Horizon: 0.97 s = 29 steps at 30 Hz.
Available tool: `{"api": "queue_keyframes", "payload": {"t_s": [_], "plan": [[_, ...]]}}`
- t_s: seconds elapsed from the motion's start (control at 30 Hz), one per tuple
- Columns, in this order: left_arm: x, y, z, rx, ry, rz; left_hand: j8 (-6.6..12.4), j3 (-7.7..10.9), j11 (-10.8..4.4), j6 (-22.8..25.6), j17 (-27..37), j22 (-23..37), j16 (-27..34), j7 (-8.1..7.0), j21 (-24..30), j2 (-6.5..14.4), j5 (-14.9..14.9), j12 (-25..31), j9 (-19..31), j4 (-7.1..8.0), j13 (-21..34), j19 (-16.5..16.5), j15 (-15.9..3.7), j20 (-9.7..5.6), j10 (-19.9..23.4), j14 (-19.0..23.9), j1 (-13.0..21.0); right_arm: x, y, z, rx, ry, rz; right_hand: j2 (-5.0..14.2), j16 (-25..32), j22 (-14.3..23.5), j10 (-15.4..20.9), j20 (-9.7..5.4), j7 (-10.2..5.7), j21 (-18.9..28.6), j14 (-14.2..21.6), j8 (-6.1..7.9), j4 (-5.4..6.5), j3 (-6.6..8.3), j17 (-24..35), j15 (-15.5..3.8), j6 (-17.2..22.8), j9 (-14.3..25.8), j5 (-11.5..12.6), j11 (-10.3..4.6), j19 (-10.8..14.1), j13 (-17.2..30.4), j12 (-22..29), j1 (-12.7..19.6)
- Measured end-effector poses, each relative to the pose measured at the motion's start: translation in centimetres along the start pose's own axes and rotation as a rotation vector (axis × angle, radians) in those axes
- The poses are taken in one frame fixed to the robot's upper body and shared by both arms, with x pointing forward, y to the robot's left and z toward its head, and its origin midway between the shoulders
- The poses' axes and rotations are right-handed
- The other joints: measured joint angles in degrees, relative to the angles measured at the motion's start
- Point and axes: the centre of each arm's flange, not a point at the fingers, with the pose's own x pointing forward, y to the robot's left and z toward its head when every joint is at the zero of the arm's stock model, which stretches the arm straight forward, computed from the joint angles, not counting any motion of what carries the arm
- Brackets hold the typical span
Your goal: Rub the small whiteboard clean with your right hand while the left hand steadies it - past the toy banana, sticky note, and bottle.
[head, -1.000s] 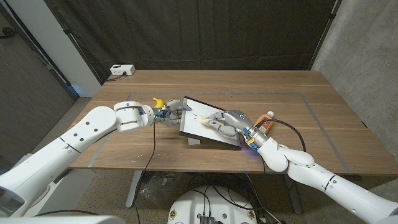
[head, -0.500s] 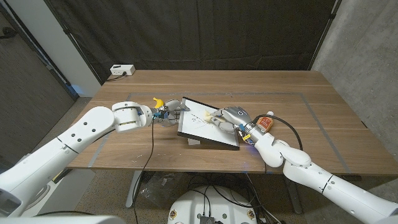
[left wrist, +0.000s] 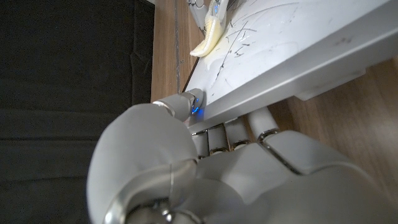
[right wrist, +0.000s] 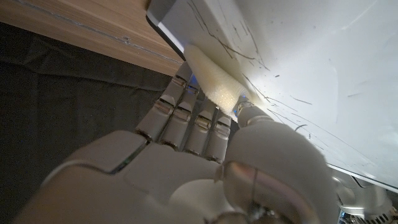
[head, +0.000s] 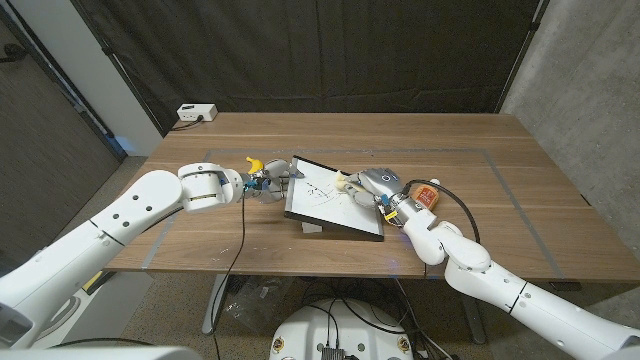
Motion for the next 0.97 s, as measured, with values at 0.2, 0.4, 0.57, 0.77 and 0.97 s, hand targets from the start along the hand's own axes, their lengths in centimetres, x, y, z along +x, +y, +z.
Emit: {"api": "queue_keyframes", "payload": {"t_s": [0.2,0.4,0.57,0.77,0.97], "plan": [[0.0,0.1,0.1,-0.002,-0.002,-0.004,-0.01,0.00,0.03,-0.10,0.05,0.00,-0.01,-0.09,-0.05,-0.02,0.00,0.13,-0.02,0.00,-0.03,0.00,0.00,0.00,-0.02,0.00,-0.01,0.1,-0.2,0.2,0.003,0.016,0.006,0.00,0.00,0.00,0.00,0.00,0.00,0.00,0.00,-0.16,0.00,0.00,0.00,0.00,0.00,0.00,0.00,0.00,0.00,0.00,0.00,0.00],[0.0,0.2,0.0,-0.007,-0.007,-0.009,-0.07,0.18,0.04,-0.10,0.14,0.01,-0.01,-0.10,-0.05,-0.16,0.00,0.13,0.03,-0.13,-0.06,-0.01,0.30,0.01,-0.03,-0.30,-0.16,0.1,-0.2,0.3,0.020,0.028,0.008,0.00,0.00,0.00,0.00,0.00,0.00,0.25,0.00,-0.14,0.00,0.00,0.00,0.00,0.00,0.00,0.00,0.01,0.00,-0.06,-0.01,0.00],[-0.1,0.3,0.0,-0.005,-0.009,-0.012,0.12,0.39,0.02,-0.09,0.15,0.03,-0.01,-0.09,-0.11,-0.17,0.00,0.13,0.03,0.09,-0.05,-0.02,0.30,0.02,0.00,-0.30,-0.16,0.0,-0.1,0.5,0.030,0.037,-0.002,0.00,0.00,-0.01,0.00,0.00,0.00,0.25,0.00,-0.14,0.00,0.00,0.00,0.00,0.00,-0.01,0.00,0.01,0.00,0.01,-0.06,0.00],[-0.2,0.6,0.0,-0.001,-0.004,-0.013,0.12,0.39,-0.02,-0.07,0.15,0.06,0.00,-0.07,-0.17,-0.16,0.00,0.13,0.03,0.09,0.01,-0.10,0.30,0.11,0.09,-0.30,-0.16,-0.1,0.0,0.8,0.037,0.044,-0.013,0.00,0.00,-0.01,0.01,0.00,0.01,0.25,0.00,-0.13,0.00,0.00,0.00,0.01,0.01,-0.01,0.00,0.02,0.00,0.01,-0.06,0.00],[-0.2,0.7,0.2,0.004,0.001,-0.016,0.12,0.39,0.05,-0.06,0.15,0.07,0.00,-0.06,-0.20,-0.16,0.00,0.12,0.02,0.08,0.01,-0.31,0.30,0.31,0.15,-0.30,-0.16,0.0,0.1,1.0,0.044,0.049,-0.028,0.00,0.00,-0.01,0.03,0.00,0.01,0.25,0.00,0.03,0.00,0.00,0.00,0.01,0.01,0.00,0.00,0.03,0.00,0.05,-0.05,0.00]]}}
